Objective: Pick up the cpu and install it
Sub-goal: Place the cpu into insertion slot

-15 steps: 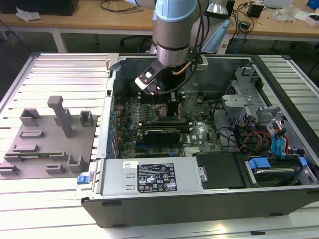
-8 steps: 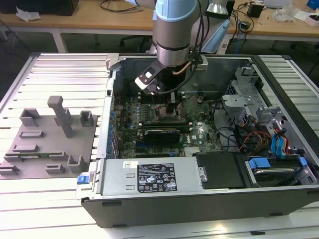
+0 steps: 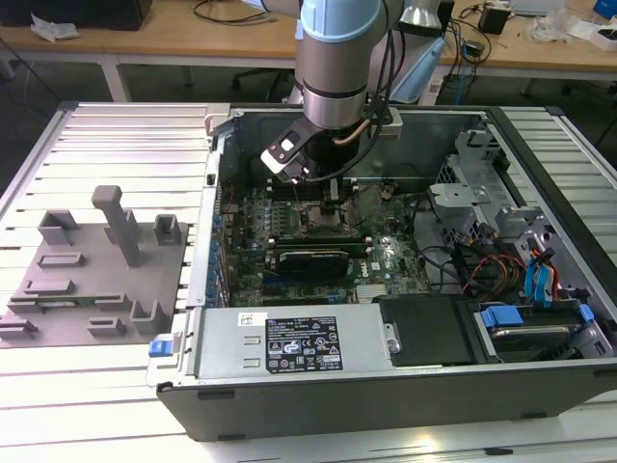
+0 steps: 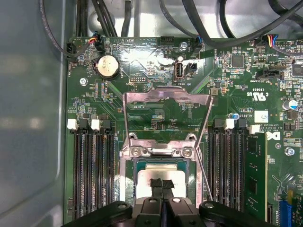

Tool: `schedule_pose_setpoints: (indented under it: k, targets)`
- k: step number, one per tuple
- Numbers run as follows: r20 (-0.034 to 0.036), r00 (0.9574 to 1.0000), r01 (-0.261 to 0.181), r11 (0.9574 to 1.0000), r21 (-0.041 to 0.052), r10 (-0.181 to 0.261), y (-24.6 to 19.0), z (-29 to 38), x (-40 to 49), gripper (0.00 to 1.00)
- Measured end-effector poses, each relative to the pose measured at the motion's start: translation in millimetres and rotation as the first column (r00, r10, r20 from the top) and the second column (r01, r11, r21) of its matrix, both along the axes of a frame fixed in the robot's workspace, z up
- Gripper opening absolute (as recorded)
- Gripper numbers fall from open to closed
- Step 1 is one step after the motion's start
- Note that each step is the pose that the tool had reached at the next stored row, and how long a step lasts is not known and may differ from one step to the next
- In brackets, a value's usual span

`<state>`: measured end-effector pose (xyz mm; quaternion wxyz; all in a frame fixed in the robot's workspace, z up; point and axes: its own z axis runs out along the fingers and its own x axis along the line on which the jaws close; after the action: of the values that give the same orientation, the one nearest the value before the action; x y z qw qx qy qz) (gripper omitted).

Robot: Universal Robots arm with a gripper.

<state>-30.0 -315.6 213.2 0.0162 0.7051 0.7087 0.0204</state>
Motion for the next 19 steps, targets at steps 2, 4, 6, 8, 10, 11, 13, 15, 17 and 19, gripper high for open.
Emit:
schedule_pose_setpoints:
  k: [2, 4, 6, 8, 10, 11, 13, 15, 17, 19]
  targets:
    - [0.0000, 1.0000, 0.000, 1.0000, -0.0001, 0.000, 0.0, 0.0, 0.0, 0.11]
    - [-0.0079, 1.0000, 0.000, 1.0000, 0.0000, 0.000, 0.0, -0.1, 0.5, 0.11]
    - [-0.0291, 0.9996, 0.000, 1.0000, -0.0003, 0.000, 0.0, -0.2, 2.0, 0.11]
    - [-0.0301, 0.9995, 0.000, 1.0000, -0.0003, 0.000, 0.0, -0.3, 2.1, 0.11]
    - [-0.0301, 0.9995, 0.000, 1.0000, 0.0004, 0.000, 0.0, -0.7, 2.2, 0.11]
    - [-0.0303, 0.9995, 0.000, 1.0000, 0.0013, 0.000, -0.1, -1.1, 2.3, 0.11]
    - [-0.0329, 0.9995, 0.000, 1.0000, 0.0010, 0.000, -0.1, -2.8, 2.6, 0.11]
    - [-0.0330, 0.9995, 0.000, 1.0000, 0.0008, 0.000, -0.2, -2.8, 2.7, 0.11]
    - [-0.0326, 0.9995, 0.000, 1.0000, 0.0014, 0.000, 0.0, -3.4, 2.8, 0.11]
    - [-0.0329, 0.9995, 0.000, 1.0000, 0.0010, 0.000, -0.1, -4.6, 2.7, 0.11]
